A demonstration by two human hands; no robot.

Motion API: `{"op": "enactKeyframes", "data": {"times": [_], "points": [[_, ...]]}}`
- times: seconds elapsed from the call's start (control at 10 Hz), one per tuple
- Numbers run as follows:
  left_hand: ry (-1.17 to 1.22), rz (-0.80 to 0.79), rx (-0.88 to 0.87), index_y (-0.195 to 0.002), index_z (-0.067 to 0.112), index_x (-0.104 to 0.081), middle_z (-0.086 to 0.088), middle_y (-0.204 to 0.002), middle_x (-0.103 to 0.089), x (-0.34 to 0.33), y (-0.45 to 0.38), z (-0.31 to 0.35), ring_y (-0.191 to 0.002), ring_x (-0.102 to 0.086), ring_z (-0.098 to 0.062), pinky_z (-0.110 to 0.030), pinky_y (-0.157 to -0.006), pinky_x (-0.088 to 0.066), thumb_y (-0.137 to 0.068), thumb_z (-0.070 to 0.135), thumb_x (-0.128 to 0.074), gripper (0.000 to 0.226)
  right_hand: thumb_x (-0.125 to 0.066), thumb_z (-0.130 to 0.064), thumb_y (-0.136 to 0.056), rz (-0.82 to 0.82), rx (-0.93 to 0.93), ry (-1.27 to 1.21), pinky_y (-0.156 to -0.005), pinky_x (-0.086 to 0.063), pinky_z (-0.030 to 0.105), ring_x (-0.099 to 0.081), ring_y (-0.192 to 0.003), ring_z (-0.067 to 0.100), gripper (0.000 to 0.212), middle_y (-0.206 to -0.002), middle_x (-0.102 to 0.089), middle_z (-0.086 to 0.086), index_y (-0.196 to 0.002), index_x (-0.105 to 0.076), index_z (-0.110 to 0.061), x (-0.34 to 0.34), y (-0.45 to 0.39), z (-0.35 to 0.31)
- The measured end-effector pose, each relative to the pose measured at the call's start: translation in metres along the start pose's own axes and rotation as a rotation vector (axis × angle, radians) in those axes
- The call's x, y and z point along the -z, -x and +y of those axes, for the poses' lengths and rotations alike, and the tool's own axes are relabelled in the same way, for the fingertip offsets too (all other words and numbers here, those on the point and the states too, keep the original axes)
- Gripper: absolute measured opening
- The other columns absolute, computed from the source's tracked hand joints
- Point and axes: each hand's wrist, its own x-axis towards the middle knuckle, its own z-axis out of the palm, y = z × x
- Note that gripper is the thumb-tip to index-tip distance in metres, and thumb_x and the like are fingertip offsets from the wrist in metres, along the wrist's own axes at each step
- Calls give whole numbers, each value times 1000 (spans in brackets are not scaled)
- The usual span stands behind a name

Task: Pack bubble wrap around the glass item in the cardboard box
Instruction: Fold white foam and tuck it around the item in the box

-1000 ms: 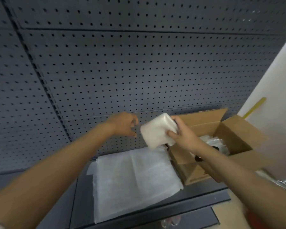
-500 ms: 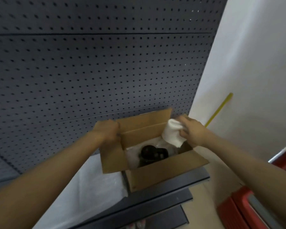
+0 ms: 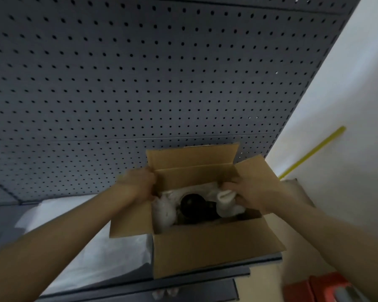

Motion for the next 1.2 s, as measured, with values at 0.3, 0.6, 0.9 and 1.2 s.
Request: {"op": "enactKeyframes", "data": {"times": [0.3,0.6,0.9,1.2], "points": [[87,-26,99,-115,26,-58,2,-130,-43,0,-2,7,-101,-56,-20,-37,-85,-50,-85,40,-58,33,-48,-22,-96,-186,150,-145,-79,-40,26,-56,-102,21,41,-124,-51,4,-137,-44,-25,-24,-16,12],[234,-9,205,-120,24,-56,0,-126,-46,-4,7,15,-98,-57,-20,-28,-81,-43,-88,38,-59,35,-48,-16,-95,-170,175,-103,-76,-41,28,-58,-102,23,41,-121,-56,11,-136,-43,-16,-50,-20,23],[291,2,205,-119,22,-56,2,-126,-48,-7,9,14,-100,-59,-20,-30,-88,-47,-86,32,-65,36,-65,-15,-83,-198,226,168,-82,-45,35,-61,-99,28,51,-110,-63,12,-131,-48,-12,-48,-43,5],[320,7,165,-122,23,-54,-2,-129,-45,-7,8,11,-100,-56,-20,-32,-90,-48,-87,26,-63,37,-58,-23,-90,-202,110,-167,-91,-47,35,-55,-113,26,56,-132,-48,8,-141,-35,-24,-61,-37,15]]}}
